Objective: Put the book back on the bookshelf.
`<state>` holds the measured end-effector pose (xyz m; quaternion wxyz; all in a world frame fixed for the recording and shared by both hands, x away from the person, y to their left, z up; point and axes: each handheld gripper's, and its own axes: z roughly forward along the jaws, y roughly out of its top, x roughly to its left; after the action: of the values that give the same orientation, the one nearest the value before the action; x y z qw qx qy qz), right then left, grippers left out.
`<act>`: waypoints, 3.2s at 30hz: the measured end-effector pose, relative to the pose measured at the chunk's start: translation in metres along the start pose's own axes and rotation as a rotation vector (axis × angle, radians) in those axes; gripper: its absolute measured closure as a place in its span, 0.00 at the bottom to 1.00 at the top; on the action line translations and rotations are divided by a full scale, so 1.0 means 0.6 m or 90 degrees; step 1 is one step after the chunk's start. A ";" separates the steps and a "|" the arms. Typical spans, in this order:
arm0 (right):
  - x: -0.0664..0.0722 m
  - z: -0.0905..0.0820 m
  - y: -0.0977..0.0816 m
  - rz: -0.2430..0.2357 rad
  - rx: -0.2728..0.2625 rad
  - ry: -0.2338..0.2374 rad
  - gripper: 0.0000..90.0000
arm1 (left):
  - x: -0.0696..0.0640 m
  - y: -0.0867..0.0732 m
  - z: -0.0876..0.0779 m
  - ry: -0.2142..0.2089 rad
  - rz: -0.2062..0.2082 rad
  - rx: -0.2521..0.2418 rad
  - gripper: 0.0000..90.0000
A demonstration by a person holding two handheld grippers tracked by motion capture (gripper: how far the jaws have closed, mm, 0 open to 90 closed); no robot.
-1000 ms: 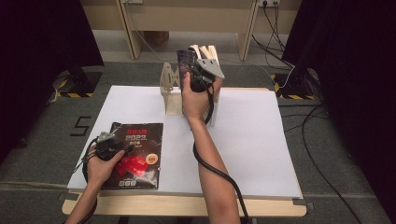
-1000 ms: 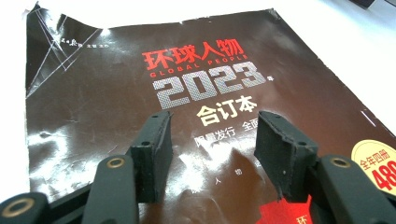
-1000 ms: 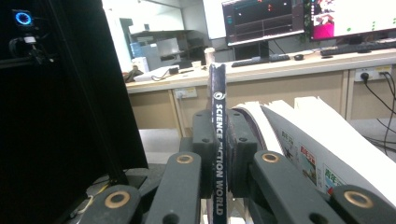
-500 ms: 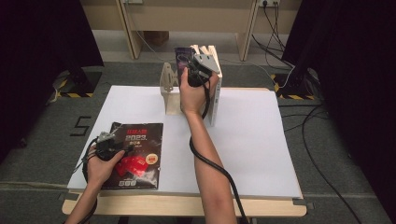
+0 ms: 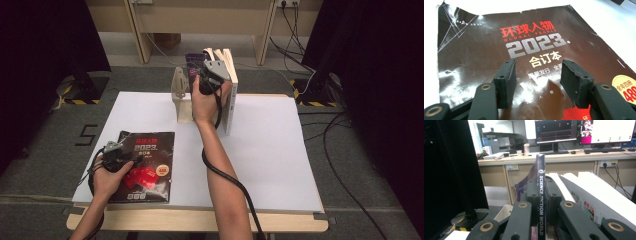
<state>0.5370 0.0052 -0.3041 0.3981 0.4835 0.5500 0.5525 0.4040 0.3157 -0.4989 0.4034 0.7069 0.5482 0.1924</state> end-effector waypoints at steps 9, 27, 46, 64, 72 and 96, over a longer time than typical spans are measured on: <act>0.001 -0.046 -0.011 -0.026 0.012 0.020 0.94 | -0.001 0.000 -0.001 0.003 0.005 0.005 0.50; -0.032 -0.138 -0.032 -0.043 0.078 0.040 0.94 | -0.004 0.000 0.000 0.005 0.007 0.005 0.51; -0.045 -0.145 -0.023 -0.005 0.125 0.045 0.81 | -0.005 0.000 0.000 0.004 0.008 0.006 0.50; -0.053 -0.132 -0.025 -0.021 0.150 0.030 0.94 | -0.005 0.000 0.001 0.004 0.008 0.005 0.50; -0.048 -0.130 -0.028 -0.004 0.133 0.047 0.94 | -0.004 0.001 0.000 0.002 0.005 0.005 0.51; -0.017 -0.086 -0.004 -0.023 0.063 0.008 0.94 | -0.003 0.001 0.000 0.001 0.004 0.006 0.50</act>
<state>0.4888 -0.0163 -0.3035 0.3799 0.4891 0.5879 0.5204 0.4036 0.3138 -0.4982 0.3991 0.7100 0.5475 0.1919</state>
